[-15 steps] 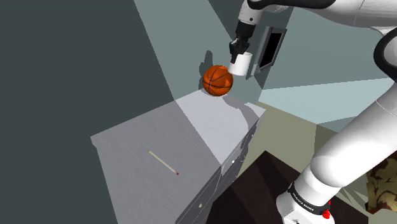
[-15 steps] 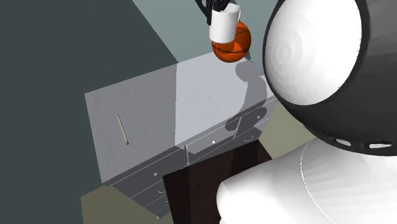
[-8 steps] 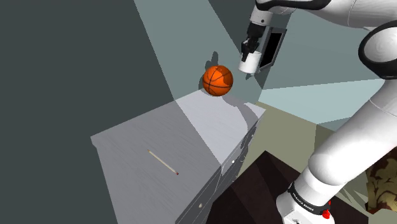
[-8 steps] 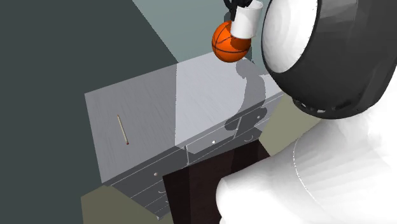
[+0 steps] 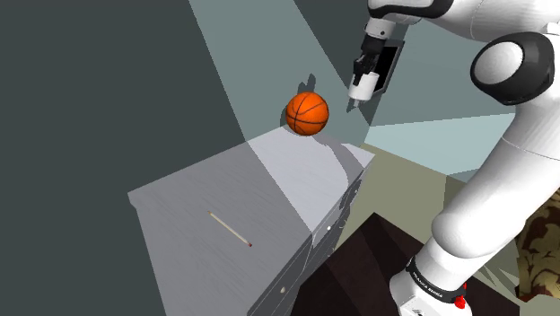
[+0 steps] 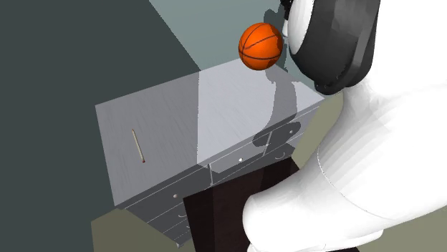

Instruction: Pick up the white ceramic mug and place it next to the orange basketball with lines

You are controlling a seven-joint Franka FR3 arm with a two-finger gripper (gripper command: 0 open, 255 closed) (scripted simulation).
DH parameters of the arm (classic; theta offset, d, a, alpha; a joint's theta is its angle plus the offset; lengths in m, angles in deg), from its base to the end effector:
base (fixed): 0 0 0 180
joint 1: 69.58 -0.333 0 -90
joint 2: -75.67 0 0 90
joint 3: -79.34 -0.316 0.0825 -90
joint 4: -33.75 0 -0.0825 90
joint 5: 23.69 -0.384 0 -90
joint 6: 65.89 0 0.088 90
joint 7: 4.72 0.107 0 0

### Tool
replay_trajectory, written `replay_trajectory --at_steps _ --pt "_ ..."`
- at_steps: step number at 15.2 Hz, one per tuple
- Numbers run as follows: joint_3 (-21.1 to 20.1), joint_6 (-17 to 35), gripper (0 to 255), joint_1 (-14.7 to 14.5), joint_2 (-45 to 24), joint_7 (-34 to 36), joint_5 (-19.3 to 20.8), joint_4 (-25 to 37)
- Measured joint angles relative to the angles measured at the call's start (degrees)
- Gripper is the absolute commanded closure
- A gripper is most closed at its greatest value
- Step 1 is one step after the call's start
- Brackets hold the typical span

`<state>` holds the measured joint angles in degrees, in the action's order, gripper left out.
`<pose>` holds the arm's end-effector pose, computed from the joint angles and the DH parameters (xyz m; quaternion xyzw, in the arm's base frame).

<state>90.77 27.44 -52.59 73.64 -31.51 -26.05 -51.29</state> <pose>0.5060 -0.2664 0.6516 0.9982 -0.0140 0.0566 0.0103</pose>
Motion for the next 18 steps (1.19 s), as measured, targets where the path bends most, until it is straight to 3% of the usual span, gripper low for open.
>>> replay_trajectory --at_steps 18 --pt "0.2 13.8 255 0.2 1.9 -1.0 0.2 -15.7"
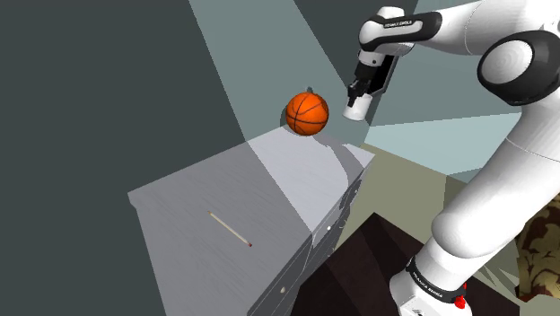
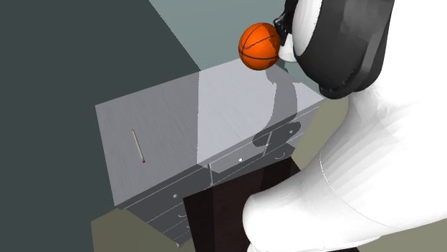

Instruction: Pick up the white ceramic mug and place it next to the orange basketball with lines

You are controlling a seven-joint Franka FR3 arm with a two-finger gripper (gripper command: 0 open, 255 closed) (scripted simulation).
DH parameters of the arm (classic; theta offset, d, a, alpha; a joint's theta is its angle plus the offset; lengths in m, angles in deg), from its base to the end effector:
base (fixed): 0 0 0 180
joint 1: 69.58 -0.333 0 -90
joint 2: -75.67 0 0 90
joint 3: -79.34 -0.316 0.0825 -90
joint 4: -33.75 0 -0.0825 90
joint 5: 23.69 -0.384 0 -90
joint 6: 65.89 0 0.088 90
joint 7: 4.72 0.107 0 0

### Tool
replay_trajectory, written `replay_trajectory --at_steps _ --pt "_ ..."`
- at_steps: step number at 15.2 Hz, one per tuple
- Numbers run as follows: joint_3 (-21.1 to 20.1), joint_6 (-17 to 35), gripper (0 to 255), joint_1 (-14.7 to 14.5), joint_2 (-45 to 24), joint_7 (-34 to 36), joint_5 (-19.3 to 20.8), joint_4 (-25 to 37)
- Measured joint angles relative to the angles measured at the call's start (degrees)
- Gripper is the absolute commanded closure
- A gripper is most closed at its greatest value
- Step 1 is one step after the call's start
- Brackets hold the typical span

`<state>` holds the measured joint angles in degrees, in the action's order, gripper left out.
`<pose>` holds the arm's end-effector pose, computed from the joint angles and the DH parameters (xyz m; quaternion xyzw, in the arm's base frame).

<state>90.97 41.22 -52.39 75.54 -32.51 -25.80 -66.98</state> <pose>0.5052 -0.2746 0.5608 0.9983 -0.0134 0.0564 0.0103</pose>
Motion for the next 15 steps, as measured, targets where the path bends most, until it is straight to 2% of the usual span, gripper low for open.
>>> replay_trajectory --at_steps 15 --pt "-0.1 11.4 255 -0.1 -1.0 -0.4 -0.4 -10.4"
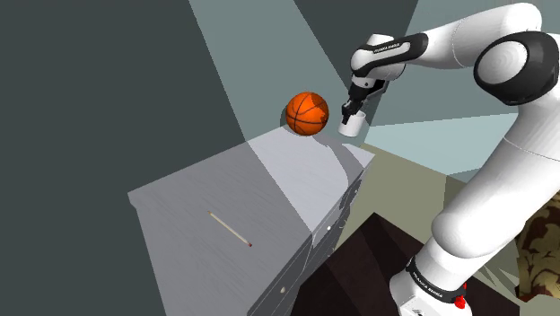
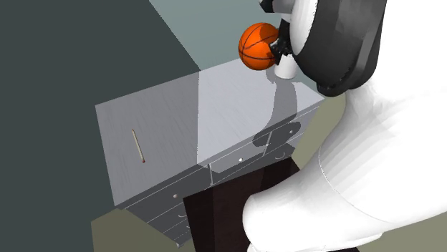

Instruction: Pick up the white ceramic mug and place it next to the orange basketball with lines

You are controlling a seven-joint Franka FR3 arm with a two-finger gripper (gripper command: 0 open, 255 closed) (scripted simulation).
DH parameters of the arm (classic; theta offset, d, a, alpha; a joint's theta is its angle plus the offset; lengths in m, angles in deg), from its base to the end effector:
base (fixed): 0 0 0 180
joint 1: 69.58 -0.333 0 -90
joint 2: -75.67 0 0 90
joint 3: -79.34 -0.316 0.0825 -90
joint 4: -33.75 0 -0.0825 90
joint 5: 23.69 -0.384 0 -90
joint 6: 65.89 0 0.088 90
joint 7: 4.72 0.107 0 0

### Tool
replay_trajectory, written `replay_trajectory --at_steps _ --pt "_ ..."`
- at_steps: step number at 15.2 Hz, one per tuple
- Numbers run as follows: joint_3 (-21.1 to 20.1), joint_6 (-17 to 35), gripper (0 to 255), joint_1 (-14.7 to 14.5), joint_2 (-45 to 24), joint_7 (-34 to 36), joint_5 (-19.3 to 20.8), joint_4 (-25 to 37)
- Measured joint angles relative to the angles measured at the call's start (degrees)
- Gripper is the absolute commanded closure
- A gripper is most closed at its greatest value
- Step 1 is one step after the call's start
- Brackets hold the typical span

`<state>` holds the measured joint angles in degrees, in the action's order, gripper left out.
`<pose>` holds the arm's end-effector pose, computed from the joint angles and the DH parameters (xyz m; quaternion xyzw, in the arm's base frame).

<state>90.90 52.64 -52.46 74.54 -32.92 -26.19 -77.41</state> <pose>0.5053 -0.2731 0.4815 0.9983 -0.0134 0.0565 0.0104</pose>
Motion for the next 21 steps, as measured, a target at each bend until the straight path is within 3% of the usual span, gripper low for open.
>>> replay_trajectory --at_steps 21 --pt "-0.2 15.3 255 0.2 -6.1 -1.8 -2.2 -9.4"
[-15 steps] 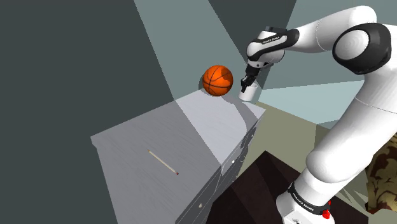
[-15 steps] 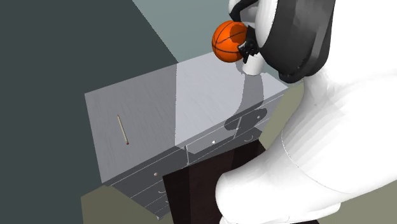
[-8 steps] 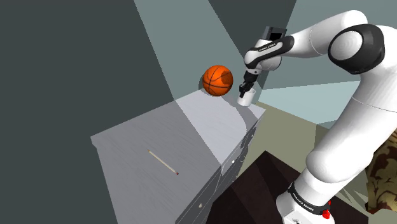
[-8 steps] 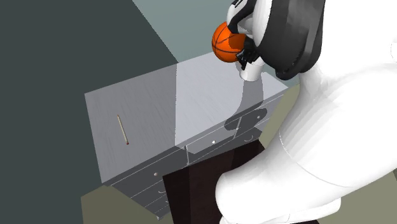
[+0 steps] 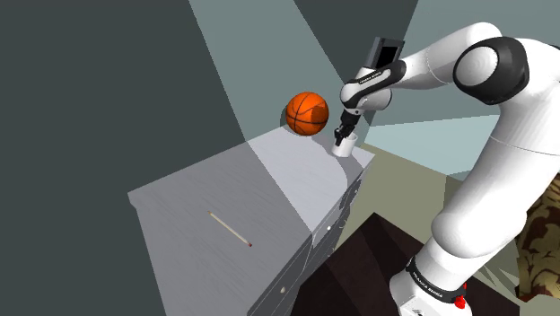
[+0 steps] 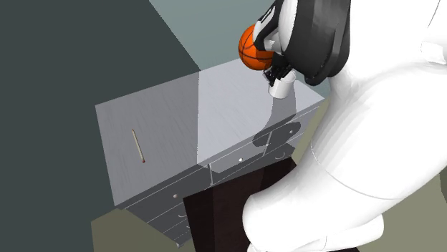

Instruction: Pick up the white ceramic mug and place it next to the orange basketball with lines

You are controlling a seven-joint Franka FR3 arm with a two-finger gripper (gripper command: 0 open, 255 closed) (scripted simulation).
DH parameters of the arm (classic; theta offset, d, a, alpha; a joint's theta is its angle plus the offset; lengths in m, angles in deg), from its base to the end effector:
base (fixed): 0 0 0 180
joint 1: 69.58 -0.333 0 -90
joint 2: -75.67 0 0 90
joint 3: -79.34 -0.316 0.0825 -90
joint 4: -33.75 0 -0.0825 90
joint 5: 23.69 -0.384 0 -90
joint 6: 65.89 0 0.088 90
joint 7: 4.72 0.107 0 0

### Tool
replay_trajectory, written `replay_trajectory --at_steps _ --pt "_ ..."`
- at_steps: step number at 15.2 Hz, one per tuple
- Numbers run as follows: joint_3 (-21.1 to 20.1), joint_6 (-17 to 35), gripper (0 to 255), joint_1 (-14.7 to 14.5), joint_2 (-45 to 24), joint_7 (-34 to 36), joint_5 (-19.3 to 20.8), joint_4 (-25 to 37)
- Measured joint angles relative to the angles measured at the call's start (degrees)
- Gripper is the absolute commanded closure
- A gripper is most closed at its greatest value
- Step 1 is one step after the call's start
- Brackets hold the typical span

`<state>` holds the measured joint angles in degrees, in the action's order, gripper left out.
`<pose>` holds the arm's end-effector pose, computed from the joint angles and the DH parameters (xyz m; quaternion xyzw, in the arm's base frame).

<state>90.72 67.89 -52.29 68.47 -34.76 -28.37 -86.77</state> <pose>0.5055 -0.2728 0.3708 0.9983 -0.0132 0.0565 0.0104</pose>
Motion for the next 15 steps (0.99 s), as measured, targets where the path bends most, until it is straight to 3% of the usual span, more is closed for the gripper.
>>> replay_trajectory --at_steps 8,9,15 --pt "0.0 1.7 255 0.1 -1.0 -0.5 -0.4 -0.7" --pt "0.0 1.7 0 0.1 -1.0 -0.5 -0.4 -0.7" --pt "0.0 1.7 0 0.1 -1.0 -0.5 -0.4 -0.7"
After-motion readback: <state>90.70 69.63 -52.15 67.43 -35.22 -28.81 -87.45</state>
